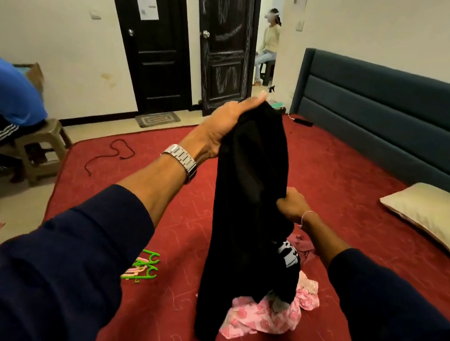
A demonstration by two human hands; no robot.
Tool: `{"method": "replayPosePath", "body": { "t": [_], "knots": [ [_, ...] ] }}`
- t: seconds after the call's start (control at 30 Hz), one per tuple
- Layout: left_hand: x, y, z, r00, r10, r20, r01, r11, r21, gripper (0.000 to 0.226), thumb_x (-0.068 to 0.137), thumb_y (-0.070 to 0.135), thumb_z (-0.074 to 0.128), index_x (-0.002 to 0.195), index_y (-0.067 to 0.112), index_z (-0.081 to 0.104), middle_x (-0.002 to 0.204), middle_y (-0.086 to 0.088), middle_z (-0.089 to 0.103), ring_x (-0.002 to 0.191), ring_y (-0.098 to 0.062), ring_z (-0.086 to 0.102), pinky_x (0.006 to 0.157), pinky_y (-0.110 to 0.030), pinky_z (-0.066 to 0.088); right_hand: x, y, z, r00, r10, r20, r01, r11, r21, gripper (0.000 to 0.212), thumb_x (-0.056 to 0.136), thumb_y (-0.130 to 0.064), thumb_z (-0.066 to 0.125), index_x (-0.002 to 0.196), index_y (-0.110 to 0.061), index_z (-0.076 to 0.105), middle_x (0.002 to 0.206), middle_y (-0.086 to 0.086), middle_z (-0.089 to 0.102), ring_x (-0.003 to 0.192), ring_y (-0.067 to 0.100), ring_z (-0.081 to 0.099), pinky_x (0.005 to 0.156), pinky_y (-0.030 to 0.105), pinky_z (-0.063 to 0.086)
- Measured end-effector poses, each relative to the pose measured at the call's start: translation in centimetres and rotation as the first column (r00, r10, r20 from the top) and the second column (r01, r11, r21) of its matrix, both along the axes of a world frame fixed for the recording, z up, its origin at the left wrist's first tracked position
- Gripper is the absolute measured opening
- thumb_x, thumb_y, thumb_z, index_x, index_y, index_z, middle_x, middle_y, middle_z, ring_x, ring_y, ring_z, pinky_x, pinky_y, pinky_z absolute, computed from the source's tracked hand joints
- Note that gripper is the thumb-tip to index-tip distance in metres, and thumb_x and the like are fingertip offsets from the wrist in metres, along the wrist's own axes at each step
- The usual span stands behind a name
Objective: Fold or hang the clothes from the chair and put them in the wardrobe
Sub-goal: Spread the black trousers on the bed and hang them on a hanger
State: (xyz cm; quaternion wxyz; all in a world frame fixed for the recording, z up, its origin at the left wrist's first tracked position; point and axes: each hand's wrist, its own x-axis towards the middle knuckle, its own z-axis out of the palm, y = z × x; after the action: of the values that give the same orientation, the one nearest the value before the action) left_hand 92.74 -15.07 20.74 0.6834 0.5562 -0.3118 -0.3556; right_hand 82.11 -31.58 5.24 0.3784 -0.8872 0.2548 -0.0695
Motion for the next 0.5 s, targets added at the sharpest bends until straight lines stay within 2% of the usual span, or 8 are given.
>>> {"method": "replayPosePath", "body": {
  "t": [0.1, 0.13, 0.2, 0.27, 0.33, 0.43, 0.47, 0.5],
  "knots": [
    [1.6, 2.6, 0.9, 0.990, 0.088, 0.111, -0.098, 0.991, 0.090, 0.040, 0.088, 0.046, 0.072, 0.098, 0.007, 0.071, 0.094, -0.011, 0.071, 0.088, -0.023, 0.069, 0.090, -0.036, 0.055, 0.8, 0.1, 0.1, 0.981, -0.121, 0.152, 0.096, 0.982, 0.160, 0.033, 0.081, 0.008, 0.036, 0.072, -0.017, 0.055, 0.067, -0.001, 0.054, 0.061, 0.020, 0.047, 0.058, 0.033, 0.033],
    [2.0, 3.4, 0.8, 0.977, 0.137, 0.166, -0.159, 0.979, 0.127, 0.039, 0.086, 0.047, 0.074, 0.095, 0.009, 0.072, 0.089, -0.008, 0.072, 0.084, -0.022, 0.069, 0.085, -0.034, 0.057, 0.9, 0.3, 0.5, 0.964, -0.138, 0.228, 0.086, 0.971, 0.224, 0.034, 0.081, 0.008, 0.037, 0.078, -0.015, 0.062, 0.071, -0.001, 0.060, 0.064, 0.018, 0.053, 0.059, 0.033, 0.038],
    [2.8, 4.9, 0.0, 0.938, 0.221, 0.265, -0.274, 0.944, 0.182, 0.033, 0.085, 0.044, 0.076, 0.090, 0.012, 0.071, 0.079, -0.001, 0.073, 0.076, -0.017, 0.069, 0.071, -0.028, 0.057, 1.3, 1.1, 2.1, 0.923, -0.170, 0.344, 0.068, 0.955, 0.289, 0.036, 0.087, 0.005, 0.041, 0.099, -0.010, 0.071, 0.094, 0.002, 0.072, 0.085, 0.016, 0.064, 0.075, 0.034, 0.051],
    [3.7, 6.4, -1.3, 0.910, 0.257, 0.325, -0.345, 0.904, 0.251, 0.038, 0.082, 0.045, 0.079, 0.097, 0.011, 0.072, 0.084, -0.002, 0.075, 0.082, -0.019, 0.072, 0.073, -0.030, 0.059, 1.4, 2.7, 5.2, 0.885, -0.195, 0.424, 0.029, 0.930, 0.366, 0.030, 0.094, 0.003, 0.044, 0.101, -0.009, 0.070, 0.101, 0.007, 0.071, 0.093, 0.017, 0.063, 0.083, 0.035, 0.051],
    [4.8, 8.0, -2.7, 0.916, 0.220, 0.336, -0.337, 0.876, 0.344, 0.051, 0.077, 0.050, 0.081, 0.102, 0.007, 0.073, 0.091, -0.006, 0.074, 0.087, -0.024, 0.070, 0.080, -0.036, 0.057, 1.5, 4.3, 8.7, 0.855, -0.245, 0.458, 0.009, 0.889, 0.459, 0.030, 0.097, 0.003, 0.043, 0.096, -0.014, 0.068, 0.098, 0.009, 0.070, 0.091, 0.020, 0.065, 0.083, 0.036, 0.053],
    [5.4, 9.9, -3.9, 0.919, 0.039, 0.392, -0.259, 0.810, 0.526, 0.066, 0.065, 0.064, 0.083, 0.102, 0.011, 0.070, 0.083, -0.001, 0.066, 0.079, -0.019, 0.063, 0.068, -0.032, 0.047, 2.6, 6.4, 12.3, 0.859, -0.231, 0.457, -0.057, 0.844, 0.533, 0.024, 0.100, -0.006, 0.048, 0.096, -0.014, 0.070, 0.101, 0.014, 0.073, 0.096, 0.027, 0.070, 0.085, 0.040, 0.057],
    [5.3, 10.3, -4.2, 0.911, -0.063, 0.407, -0.201, 0.795, 0.572, 0.075, 0.063, 0.066, 0.083, 0.113, 0.012, 0.066, 0.089, 0.001, 0.066, 0.083, -0.016, 0.063, 0.069, -0.032, 0.049, 3.0, 7.1, 13.3, 0.869, -0.199, 0.453, -0.066, 0.860, 0.506, 0.021, 0.099, -0.008, 0.052, 0.097, -0.012, 0.072, 0.100, 0.014, 0.074, 0.096, 0.027, 0.071, 0.084, 0.041, 0.058],
    [5.3, 10.4, -4.4, 0.906, -0.141, 0.400, -0.139, 0.792, 0.595, 0.088, 0.062, 0.062, 0.085, 0.131, 0.014, 0.057, 0.105, 0.001, 0.065, 0.094, -0.016, 0.063, 0.078, -0.034, 0.052, 3.3, 7.8, 14.1, 0.880, -0.161, 0.447, -0.074, 0.884, 0.462, 0.019, 0.098, -0.008, 0.054, 0.097, -0.010, 0.073, 0.097, 0.013, 0.074, 0.094, 0.027, 0.071, 0.082, 0.040, 0.059]
  ]
}}
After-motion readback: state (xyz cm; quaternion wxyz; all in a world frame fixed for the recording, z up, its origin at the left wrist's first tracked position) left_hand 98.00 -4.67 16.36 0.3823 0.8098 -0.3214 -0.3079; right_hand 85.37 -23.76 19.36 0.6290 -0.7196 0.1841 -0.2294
